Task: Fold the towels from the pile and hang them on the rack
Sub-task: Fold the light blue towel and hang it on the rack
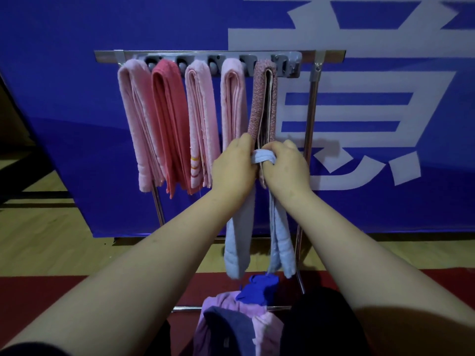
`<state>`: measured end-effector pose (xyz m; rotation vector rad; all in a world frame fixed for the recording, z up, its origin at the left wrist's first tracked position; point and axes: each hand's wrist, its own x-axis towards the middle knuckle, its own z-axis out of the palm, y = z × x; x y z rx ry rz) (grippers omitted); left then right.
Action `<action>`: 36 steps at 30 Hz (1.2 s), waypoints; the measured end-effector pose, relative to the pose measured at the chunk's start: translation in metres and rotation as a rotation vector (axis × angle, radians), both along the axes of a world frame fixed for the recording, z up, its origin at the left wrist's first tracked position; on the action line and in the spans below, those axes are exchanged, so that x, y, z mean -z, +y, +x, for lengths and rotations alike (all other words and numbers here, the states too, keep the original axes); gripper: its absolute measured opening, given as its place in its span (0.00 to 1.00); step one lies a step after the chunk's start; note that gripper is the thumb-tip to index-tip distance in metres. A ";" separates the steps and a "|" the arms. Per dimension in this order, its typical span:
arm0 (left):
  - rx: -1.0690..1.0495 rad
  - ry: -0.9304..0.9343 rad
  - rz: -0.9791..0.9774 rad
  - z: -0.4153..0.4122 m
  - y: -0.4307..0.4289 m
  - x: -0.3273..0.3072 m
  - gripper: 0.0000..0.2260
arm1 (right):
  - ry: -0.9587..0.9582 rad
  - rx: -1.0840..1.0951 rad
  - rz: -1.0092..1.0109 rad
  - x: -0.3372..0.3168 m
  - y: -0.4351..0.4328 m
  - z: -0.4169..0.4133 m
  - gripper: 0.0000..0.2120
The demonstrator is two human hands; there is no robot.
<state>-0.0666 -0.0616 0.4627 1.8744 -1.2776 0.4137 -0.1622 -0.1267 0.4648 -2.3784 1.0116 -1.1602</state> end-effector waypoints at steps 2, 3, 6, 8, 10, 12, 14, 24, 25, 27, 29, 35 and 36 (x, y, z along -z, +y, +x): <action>0.002 0.046 0.054 -0.001 -0.007 0.004 0.06 | 0.008 0.027 -0.048 0.001 -0.001 -0.003 0.13; 0.001 0.056 0.125 -0.001 -0.010 0.008 0.06 | 0.017 0.027 -0.051 0.004 -0.001 -0.004 0.13; 0.040 0.103 0.101 -0.004 -0.014 0.009 0.08 | 0.007 0.030 0.002 0.017 -0.005 -0.008 0.13; 0.124 0.118 -0.002 -0.009 -0.018 0.002 0.09 | -0.011 0.033 0.011 0.019 -0.010 -0.009 0.12; 0.178 0.100 0.012 -0.014 -0.024 -0.003 0.09 | 0.030 0.035 -0.022 0.019 -0.016 -0.009 0.11; 0.147 0.065 0.085 -0.016 -0.029 0.000 0.09 | 0.058 0.017 -0.033 0.020 -0.020 -0.009 0.10; 0.113 0.045 0.114 -0.015 -0.033 0.004 0.09 | 0.010 0.007 0.002 0.020 -0.024 -0.011 0.09; 0.207 0.037 0.077 -0.021 -0.058 0.004 0.08 | -0.010 -0.009 0.031 0.016 -0.047 -0.019 0.08; 0.216 0.045 0.063 -0.021 -0.061 0.002 0.08 | -0.028 -0.009 0.034 0.013 -0.049 -0.020 0.08; 0.224 0.061 0.035 -0.024 -0.070 -0.004 0.09 | -0.062 -0.007 0.039 0.006 -0.054 -0.024 0.07; 0.239 0.063 0.015 -0.028 -0.077 -0.011 0.10 | -0.089 0.001 0.041 -0.003 -0.060 -0.027 0.06; 0.261 0.035 -0.016 -0.037 -0.095 -0.035 0.08 | -0.127 0.037 0.015 -0.022 -0.079 -0.034 0.04; 0.274 0.034 -0.019 -0.037 -0.098 -0.038 0.07 | -0.130 0.048 0.007 -0.025 -0.082 -0.036 0.04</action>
